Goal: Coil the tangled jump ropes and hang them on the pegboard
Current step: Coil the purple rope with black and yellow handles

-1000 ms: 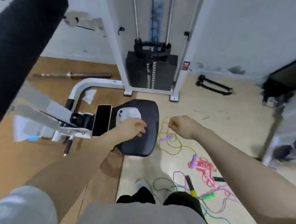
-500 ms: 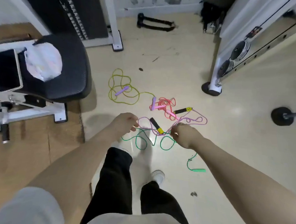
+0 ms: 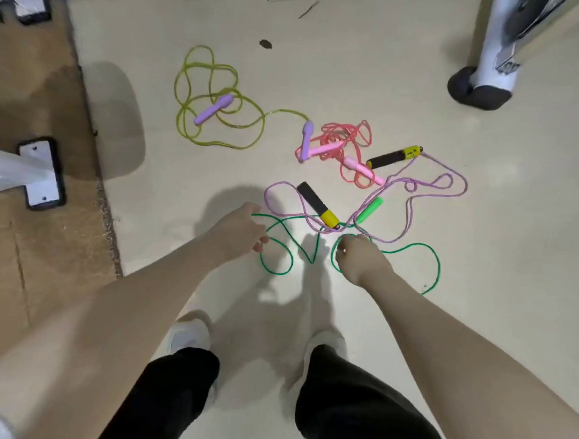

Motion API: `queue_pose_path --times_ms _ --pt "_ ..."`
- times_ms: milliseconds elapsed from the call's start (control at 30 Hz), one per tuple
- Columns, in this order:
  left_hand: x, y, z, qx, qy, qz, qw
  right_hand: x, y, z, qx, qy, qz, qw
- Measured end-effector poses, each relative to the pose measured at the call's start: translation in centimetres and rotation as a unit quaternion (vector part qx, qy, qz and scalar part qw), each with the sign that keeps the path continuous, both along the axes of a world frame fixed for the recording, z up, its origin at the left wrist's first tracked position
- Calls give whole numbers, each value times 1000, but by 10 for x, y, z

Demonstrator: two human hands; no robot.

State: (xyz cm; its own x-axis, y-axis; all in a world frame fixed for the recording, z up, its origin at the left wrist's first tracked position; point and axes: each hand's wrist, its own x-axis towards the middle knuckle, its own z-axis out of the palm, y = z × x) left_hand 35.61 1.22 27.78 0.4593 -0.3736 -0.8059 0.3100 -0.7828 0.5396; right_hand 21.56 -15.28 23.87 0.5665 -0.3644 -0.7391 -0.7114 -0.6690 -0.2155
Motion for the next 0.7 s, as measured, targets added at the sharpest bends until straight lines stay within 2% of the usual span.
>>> queue_pose_path --times_ms 100,233,333,400,433,500,533,567,633,667,700 --pt "6 6 -113 24 -30 -38 999 5 4 -110 -50 -6 9 999" --pt "12 4 -238 29 -92 -91 991 19 -9 -225 -147 -55 27 987" --pt "35 -17 -302 -29 -149 -125 980 28 -30 -297 -214 -77 27 973" --pt "52 -32 -325 -59 -189 -105 975 31 -35 -318 -239 -98 -2 966" --pt "54 -37 -329 -43 -199 -87 975 27 -30 -318 -242 -93 -15 966" --pt "43 -39 -313 -19 -214 -105 971 8 -6 -299 -188 -124 -45 973" --pt "35 -39 -303 -26 -248 -162 955 3 3 -288 -149 -171 -60 972" --pt "26 -42 -289 -37 -280 -249 927 1 11 -275 -87 -207 -96 970" --pt "4 -48 -273 -99 -307 -426 845 6 21 -249 72 -257 -171 948" --pt "-5 -51 -270 -131 -297 -479 815 11 22 -243 135 -277 -199 930" --pt "-13 -52 -272 -147 -292 -502 801 16 23 -241 179 -296 -223 912"
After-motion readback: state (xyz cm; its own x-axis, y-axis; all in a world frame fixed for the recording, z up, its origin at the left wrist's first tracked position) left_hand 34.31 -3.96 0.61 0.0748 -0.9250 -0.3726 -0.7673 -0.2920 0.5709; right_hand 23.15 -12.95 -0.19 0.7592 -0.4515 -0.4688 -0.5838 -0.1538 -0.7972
